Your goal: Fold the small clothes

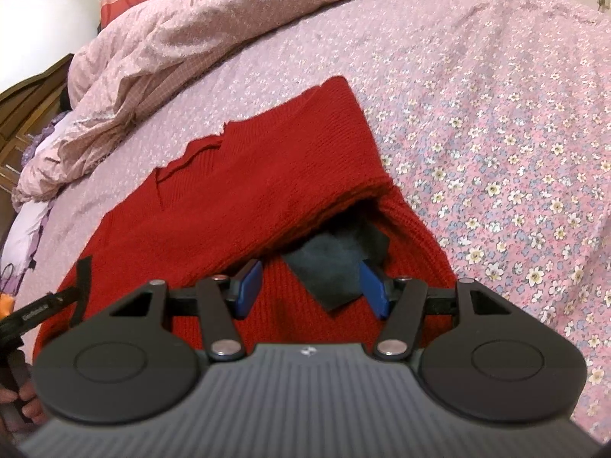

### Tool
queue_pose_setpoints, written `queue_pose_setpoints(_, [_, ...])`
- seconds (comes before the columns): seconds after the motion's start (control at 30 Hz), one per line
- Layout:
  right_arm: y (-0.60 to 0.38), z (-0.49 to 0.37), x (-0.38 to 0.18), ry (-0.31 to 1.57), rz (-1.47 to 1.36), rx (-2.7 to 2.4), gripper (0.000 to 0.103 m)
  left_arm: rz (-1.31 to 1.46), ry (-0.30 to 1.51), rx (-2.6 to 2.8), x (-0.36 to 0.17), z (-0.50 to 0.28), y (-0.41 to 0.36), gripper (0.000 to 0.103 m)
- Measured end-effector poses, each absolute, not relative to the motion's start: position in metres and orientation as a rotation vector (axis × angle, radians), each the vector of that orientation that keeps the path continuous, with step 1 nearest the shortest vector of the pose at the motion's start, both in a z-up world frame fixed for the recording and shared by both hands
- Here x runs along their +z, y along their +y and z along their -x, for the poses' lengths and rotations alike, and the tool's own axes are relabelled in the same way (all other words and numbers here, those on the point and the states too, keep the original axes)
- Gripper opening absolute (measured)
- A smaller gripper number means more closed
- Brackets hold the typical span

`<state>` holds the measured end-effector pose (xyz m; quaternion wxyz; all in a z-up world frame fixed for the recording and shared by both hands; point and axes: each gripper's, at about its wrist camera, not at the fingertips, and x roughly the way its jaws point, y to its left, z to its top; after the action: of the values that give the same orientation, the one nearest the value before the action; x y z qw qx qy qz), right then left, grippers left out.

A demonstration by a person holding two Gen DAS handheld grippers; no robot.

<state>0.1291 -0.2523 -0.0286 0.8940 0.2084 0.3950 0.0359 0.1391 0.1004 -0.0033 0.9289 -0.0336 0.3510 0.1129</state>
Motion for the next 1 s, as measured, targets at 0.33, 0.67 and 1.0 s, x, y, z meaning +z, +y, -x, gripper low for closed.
queue_pose_setpoints(0.33, [-0.258, -0.15, -0.013, 0.695, -0.396, 0.074, 0.059, 0.046, 0.788, 0.232, -0.02, -0.172, 0.095, 0.066])
queue_pose_setpoints(0.67, [-0.253, -0.182, -0.045, 0.727, -0.265, 0.057, 0.036, -0.056, 0.775, 0.281, -0.037, -0.183, 0.087, 0.069])
queue_pose_setpoints(1.0, [-0.253, -0.174, -0.035, 0.72, -0.297, 0.06, 0.038, -0.027, 0.769, 0.277, -0.011, -0.15, 0.097, 0.087])
